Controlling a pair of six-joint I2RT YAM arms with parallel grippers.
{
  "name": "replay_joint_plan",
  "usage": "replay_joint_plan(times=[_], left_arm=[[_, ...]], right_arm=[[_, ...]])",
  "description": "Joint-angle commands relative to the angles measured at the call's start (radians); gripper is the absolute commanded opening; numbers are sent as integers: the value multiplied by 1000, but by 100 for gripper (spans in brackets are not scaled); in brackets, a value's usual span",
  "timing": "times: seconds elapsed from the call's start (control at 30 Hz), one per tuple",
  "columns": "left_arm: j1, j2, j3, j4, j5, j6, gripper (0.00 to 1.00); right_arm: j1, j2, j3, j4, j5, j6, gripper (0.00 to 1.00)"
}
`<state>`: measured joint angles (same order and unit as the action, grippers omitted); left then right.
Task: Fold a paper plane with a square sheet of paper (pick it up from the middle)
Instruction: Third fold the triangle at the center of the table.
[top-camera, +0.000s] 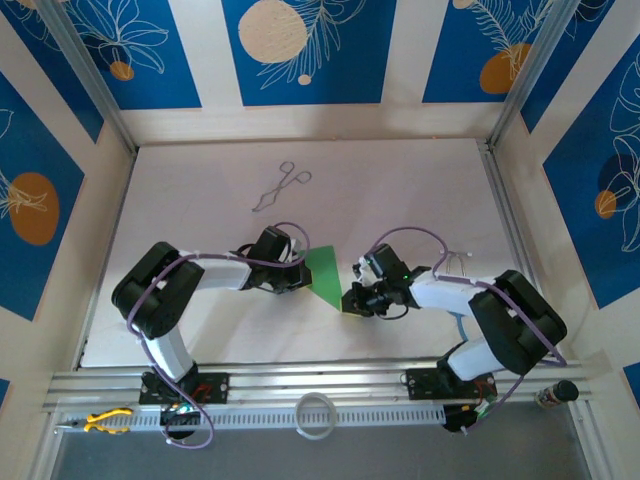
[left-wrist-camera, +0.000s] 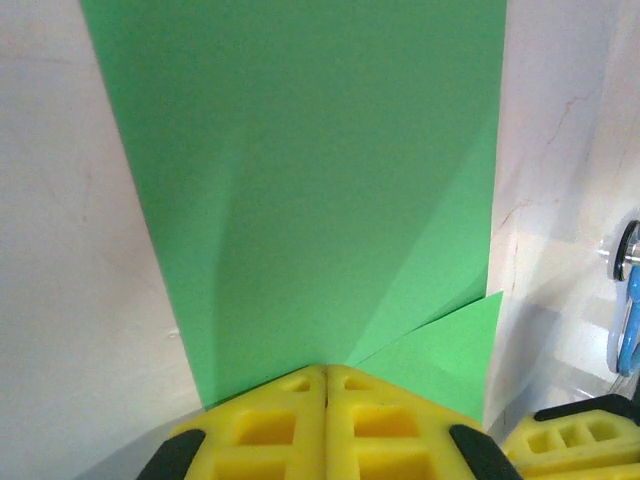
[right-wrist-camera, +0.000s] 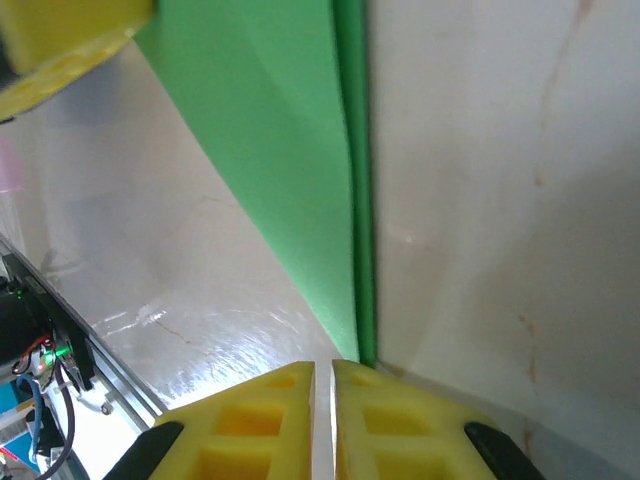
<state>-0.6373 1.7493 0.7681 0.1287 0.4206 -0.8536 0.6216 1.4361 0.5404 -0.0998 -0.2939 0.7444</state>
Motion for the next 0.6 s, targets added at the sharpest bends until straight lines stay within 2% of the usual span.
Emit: replay_joint_plan(times=[0.0,0.3,0.57], left_arm=[[-3,6,-4,-97,-65,23,0],[-4,6,1,-103,-59,28,0],[-3,-10,5,-108,-88,34,0]], right_arm=[[14,-3,67,3,9,-23,13],[35,183,187,25,2,1,12],[35,195,82,46,13,17,12]])
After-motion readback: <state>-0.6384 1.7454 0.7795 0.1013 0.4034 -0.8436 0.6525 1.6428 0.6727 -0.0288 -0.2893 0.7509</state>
